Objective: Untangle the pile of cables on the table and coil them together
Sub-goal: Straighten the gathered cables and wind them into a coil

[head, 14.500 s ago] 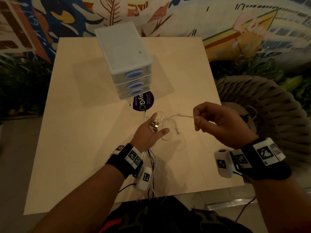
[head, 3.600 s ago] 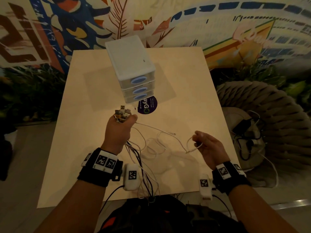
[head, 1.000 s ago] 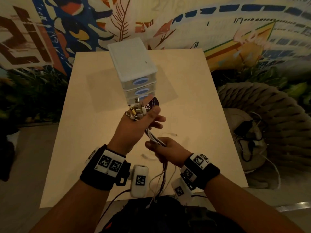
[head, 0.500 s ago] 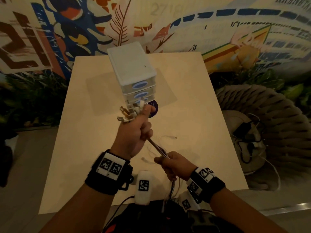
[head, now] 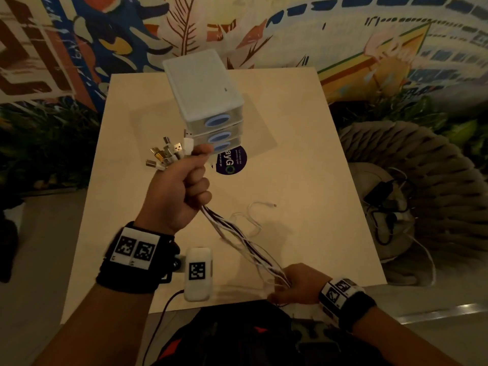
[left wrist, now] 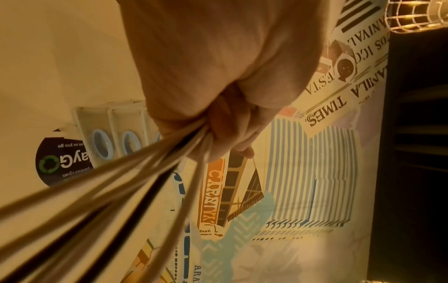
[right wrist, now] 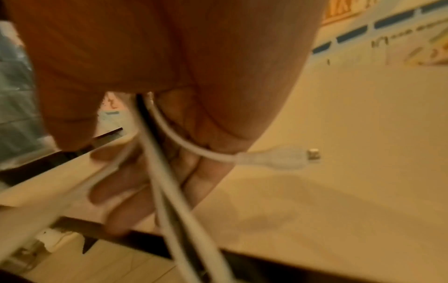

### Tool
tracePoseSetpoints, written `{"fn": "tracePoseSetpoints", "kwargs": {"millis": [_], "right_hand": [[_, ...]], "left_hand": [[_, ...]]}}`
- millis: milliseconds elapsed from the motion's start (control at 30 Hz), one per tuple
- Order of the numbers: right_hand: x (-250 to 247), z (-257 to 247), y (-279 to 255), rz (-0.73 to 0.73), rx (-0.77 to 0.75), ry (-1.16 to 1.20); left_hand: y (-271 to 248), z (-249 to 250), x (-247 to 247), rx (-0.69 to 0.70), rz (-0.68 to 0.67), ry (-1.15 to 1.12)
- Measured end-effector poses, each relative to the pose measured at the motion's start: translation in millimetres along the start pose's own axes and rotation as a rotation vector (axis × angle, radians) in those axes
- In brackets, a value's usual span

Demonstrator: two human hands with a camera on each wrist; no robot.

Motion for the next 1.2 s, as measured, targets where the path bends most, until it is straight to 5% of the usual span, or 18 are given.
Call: {"fn": "tracePoseSetpoints", "kwargs": {"millis": [100, 200, 300, 567, 733, 867, 1067, 1200], "right_hand": [[-18.9, -2.2, -9.0, 0.002, -0.077, 0.188], [-47.9, -9.5, -10.7, 0.214, -0.124, 0.441], [-72.3, -36.0, 4.6, 0.426, -0.132, 0.170], [-58.2, -97.0, 92.6, 0.257, -0.118, -0.445], [-52.5, -94.6, 105.8, 0.293, -0.057, -0.523], [-72.4, -102.4, 74.7, 0.572, -0.154, -0.405], [-120.4, -133.8, -14.1, 0.864, -0.356, 0.177], [-142.1, -149.8, -56.2, 1.076, -0.411, 0.186]], "left_hand": [[-6.3, 1.3, -6.4, -0.061, -0.045, 0.034], [-13.1, -3.6, -13.8, -0.097, -0.070, 0.070], [-17.3, -8.0, -19.2, -0.116, -0.044, 0.074], [-29.2, -9.7, -24.0, -0.211, -0.037, 0.196], [-31.9, -10.8, -32.7, -0.172, -0.006, 0.185], [-29.6, -17.1, -40.2, -0.097, 0.070, 0.179], [-26.3, -28.5, -11.4, -0.008, 0.081, 0.184], [-32.3, -33.7, 25.9, 0.046, 0.017, 0.240]]}}
Point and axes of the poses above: each hand's wrist, its own y-axis towards the middle knuckle, its own x-axis out of the palm, z = x × y, the point moved 2 cm from there along y, towards the middle knuckle, and after that the axes turned 8 degrees about -y, right-handed, at the moved point
